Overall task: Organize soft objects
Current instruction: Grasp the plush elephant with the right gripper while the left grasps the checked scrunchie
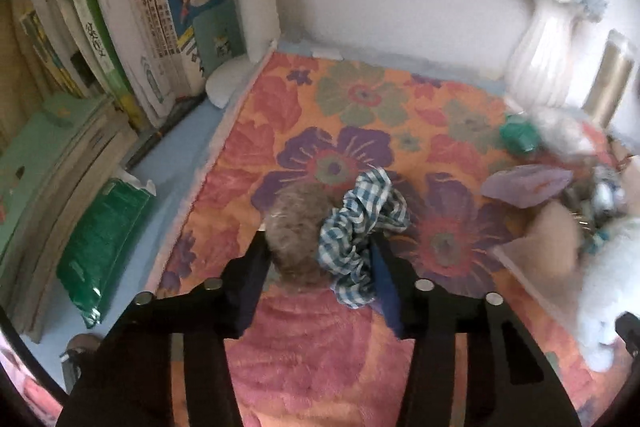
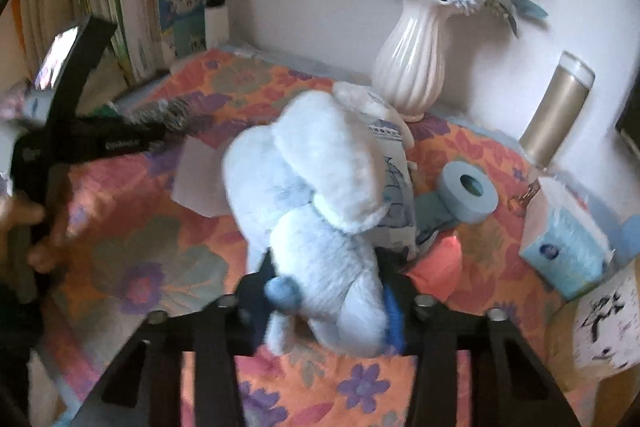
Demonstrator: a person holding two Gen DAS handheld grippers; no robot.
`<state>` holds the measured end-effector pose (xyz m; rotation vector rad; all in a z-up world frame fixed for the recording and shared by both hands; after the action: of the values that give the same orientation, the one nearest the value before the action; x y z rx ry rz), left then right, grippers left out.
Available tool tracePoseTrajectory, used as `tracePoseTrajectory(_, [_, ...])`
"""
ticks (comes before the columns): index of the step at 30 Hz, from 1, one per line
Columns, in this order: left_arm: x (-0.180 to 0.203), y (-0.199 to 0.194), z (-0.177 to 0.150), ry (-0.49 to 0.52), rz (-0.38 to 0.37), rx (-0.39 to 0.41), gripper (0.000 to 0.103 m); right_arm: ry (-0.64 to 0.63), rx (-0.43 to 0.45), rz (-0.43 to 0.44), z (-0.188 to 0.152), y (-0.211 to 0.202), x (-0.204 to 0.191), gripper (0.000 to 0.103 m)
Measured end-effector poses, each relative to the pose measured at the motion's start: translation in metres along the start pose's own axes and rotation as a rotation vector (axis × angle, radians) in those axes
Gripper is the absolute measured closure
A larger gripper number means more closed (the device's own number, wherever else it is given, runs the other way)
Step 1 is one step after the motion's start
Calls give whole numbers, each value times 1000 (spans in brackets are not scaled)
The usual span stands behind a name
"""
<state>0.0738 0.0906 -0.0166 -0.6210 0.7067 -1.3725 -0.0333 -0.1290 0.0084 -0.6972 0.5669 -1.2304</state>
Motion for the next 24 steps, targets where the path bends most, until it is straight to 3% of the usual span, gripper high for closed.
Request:
tracePoseTrajectory(6, [7,-45,-14,-12,-149,51,59,123,38,99,-5,-44,6,64])
tracePoseTrajectory(9, [16,-66,-30,11,-228,42,59,209,-2,159,-16,-57,9,64])
tracePoseTrajectory(14, [28,-72,-56,68,-238,-37,59,367,-118,220,-55,-53,17,64])
tracePoseTrajectory(16, [30,-68,-63,90,-220,-45,53,387,-115,200,-65,-50,22,59])
tracePoseTrajectory(18, [32,-63,-68,98,-210,-56,49,414,-115,205,-71,-48,27,38])
tracePoseTrajectory(21, [32,-57,-68,79,-226,-46,32,418,-109,200,-73,-48,32,34])
tracePoseTrajectory(24, [35,-48,-68,88,-221,-59,32,425,-117,192,-74,-44,38,24])
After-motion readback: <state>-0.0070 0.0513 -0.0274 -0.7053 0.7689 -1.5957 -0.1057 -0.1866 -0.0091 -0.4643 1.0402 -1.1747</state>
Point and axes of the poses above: each gripper's, at about its wrist camera, not at the fingertips, and y roughly the way its jaws point, x to its right, z to its top, the point moved 4 cm from there along y, roughly the way its jaws point, and after that the axes turned 6 degrees about z, right-handed, at the moved point
